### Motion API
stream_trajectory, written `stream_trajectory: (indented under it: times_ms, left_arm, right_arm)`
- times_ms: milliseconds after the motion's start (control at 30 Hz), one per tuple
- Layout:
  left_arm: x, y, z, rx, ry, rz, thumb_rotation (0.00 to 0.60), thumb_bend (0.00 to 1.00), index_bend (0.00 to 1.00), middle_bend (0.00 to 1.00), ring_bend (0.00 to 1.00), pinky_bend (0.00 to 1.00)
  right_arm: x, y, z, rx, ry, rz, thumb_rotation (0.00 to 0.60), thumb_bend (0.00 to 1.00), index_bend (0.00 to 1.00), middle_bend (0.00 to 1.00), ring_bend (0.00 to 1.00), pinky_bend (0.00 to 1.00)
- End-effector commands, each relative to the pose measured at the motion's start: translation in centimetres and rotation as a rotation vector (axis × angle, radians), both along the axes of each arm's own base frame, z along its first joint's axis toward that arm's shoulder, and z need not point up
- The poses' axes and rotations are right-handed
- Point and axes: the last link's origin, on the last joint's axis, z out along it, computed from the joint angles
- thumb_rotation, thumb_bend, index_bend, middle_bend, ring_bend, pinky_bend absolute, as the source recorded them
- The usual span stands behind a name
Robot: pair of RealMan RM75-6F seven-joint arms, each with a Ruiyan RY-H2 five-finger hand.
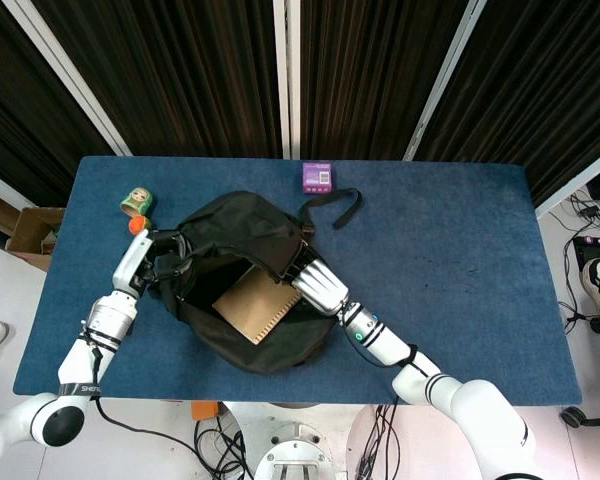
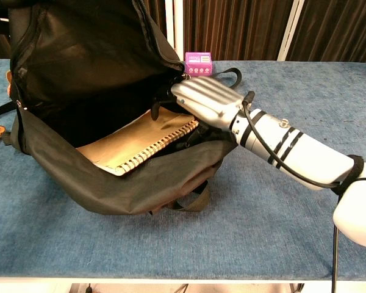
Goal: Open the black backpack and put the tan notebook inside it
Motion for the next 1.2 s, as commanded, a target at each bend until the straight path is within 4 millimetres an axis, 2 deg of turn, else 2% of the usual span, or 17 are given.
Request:
stream_trajectory:
  times_ms: [33, 333, 500, 633, 833, 1067, 1200]
  left_arm:
    - [0.0, -0.1, 0.0, -0.008, -0.002, -0.004, 0.6, 0.47, 0.69, 0.46, 0.46, 0.56]
    - [0.0, -0.3, 0.1, -0.026, -0.015, -0.005, 0.6, 0.47, 0.69, 0.45, 0.46, 0.56]
    - [-0.6, -0.1, 0.1, -0.011, 0.02, 0.001, 0.6, 0.47, 0.68, 0.45, 0.46, 0.56]
    - [-1.0, -0.3, -0.1, -0.004, 0.059, -0.007, 0.6, 0.47, 0.68, 0.45, 0.45, 0.56]
    - [-1.3, -1.0, -1.2, -0.008, 0.178, -0.057, 0.6, 0.48, 0.66, 0.45, 0.45, 0.55]
    - [-1.3, -2.0, -2.7, -0.007, 0.388, -0.158, 0.6, 0.46, 0.63, 0.42, 0.41, 0.46]
    - [-1.0, -2.5, -3.6, -0.02, 0.475, -0.206, 0.6, 0.45, 0.61, 0.41, 0.39, 0.44]
  right_arm:
    - [0.5, -0.9, 0.2, -0.033, 0.004, -0.05, 0.6, 0.0, 0.42, 0.32, 0.12, 0.27]
    - [1.4, -2.7, -0.2, -0.089, 0.027, -0.146, 0.6, 0.0, 0.41, 0.32, 0.12, 0.27]
    - [0.1, -2.1, 0.4, -0.022, 0.063, -0.105, 0.6, 0.0, 0.34, 0.3, 0.11, 0.27]
    - [-2.4, -0.8, 2.9, -0.027, 0.076, -0.039, 0.6, 0.0, 0.27, 0.28, 0.11, 0.27]
    - [-6.4, 1.8, 8.6, -0.104, 0.051, 0.004, 0.6, 0.0, 0.19, 0.25, 0.11, 0.27]
    - [-11.4, 4.3, 14.5, -0.21, 0.019, -0.064, 0.6, 0.0, 0.17, 0.25, 0.11, 0.27]
    - [-14.1, 5.2, 16.9, -0.246, 0.018, -0.143, 0.6, 0.0, 0.17, 0.25, 0.11, 0.27]
